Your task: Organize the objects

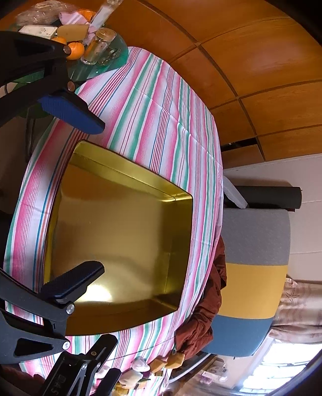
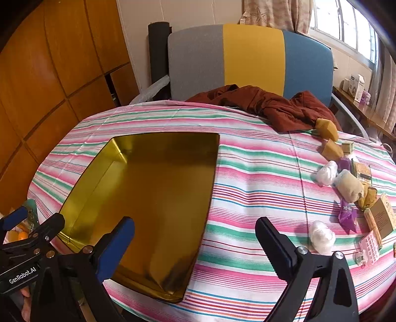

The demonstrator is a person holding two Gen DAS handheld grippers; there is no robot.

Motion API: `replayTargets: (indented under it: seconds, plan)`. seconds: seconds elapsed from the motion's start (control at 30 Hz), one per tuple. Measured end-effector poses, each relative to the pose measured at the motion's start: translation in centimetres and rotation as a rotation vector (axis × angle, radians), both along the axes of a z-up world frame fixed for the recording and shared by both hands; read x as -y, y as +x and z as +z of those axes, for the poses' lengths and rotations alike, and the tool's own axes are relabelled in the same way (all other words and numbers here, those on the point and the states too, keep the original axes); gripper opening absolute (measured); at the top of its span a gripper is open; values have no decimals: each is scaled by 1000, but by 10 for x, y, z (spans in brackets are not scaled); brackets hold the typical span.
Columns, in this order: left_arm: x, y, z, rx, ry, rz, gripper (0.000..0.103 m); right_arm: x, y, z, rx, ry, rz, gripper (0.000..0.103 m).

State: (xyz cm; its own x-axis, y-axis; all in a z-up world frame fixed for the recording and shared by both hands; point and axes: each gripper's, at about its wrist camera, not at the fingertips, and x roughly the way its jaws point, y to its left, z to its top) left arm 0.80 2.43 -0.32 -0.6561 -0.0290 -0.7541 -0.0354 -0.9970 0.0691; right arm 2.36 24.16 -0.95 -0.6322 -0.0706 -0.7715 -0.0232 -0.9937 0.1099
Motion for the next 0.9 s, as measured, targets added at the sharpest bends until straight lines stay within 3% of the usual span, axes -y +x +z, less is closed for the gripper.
replayTargets:
  seconds: [0.2,0.33,0.4,0.53,0.73,0.9]
  plan:
    - [-7,6,1,7,111,-80,103,-16,13,7,-29,5,18,100]
    - [-16,14,-1,36,332,-170,103,-40,32,8,-63,27,21,100]
    - [-22,15,-3,61,398,-169,103,-58,40,6,-67,5,-6,100]
    - [-40,20,-9,97,558,-211,103,-104,60,0,-70,-35,-66,90]
    - [-82,29,-8,163,523,-309,103,-189,92,-21,-56,89,-179,83]
    - [-112,42,-4,156,538,-415,103,-249,107,-44,-31,138,-224,72]
